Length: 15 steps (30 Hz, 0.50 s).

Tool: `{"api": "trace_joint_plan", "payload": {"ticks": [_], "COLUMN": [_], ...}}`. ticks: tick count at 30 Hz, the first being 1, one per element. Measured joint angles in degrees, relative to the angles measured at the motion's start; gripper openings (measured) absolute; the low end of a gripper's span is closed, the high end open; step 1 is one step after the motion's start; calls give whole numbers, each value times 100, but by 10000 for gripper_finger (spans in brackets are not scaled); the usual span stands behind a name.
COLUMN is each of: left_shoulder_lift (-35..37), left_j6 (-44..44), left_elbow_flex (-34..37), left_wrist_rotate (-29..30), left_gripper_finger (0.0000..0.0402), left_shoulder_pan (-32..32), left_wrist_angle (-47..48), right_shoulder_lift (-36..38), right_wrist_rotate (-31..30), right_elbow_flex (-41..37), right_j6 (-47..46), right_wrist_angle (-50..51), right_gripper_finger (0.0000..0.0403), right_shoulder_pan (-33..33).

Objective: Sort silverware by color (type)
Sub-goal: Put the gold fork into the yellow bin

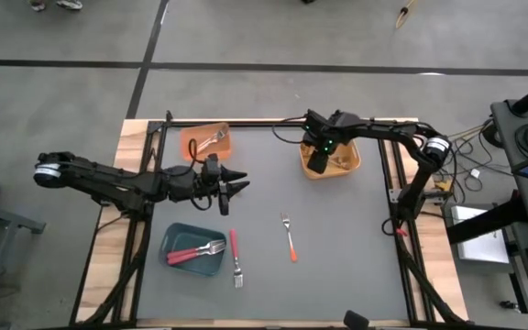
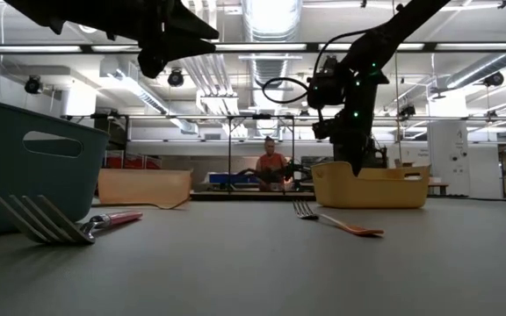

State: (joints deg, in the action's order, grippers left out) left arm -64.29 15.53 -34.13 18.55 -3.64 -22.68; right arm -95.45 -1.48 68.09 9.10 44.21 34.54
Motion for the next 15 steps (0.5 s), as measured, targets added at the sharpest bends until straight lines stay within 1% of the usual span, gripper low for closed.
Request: {"api": "trace_joint_plan", "payload": {"ticks": [5,8,11,15], "left_shoulder_lift": [0,0,0,-1], "left_j6": [-2,-2,-2,-2], "left_elbow_flex": [2,2,2,4], "left_wrist_rotate": [3,4,42,44], "left_gripper_finger": [116,116,116,116], "left_shoulder_pan": [0,0,-2,0], "left_wrist_angle": [-2,-1,-2,-25], "right_shoulder_lift": [-40,-40,-40,-40], "right_wrist_rotate": [-3,-4,-4,-4], "right_elbow_flex": [-34,-34,-34,-34], "right_j6": [-9,-31,-21,-4], "right_wrist_angle": [-216,-294,-304,-309], "right_gripper_finger": [119,105,78,27], "right_shoulder_pan": [0,0,0,0]}}
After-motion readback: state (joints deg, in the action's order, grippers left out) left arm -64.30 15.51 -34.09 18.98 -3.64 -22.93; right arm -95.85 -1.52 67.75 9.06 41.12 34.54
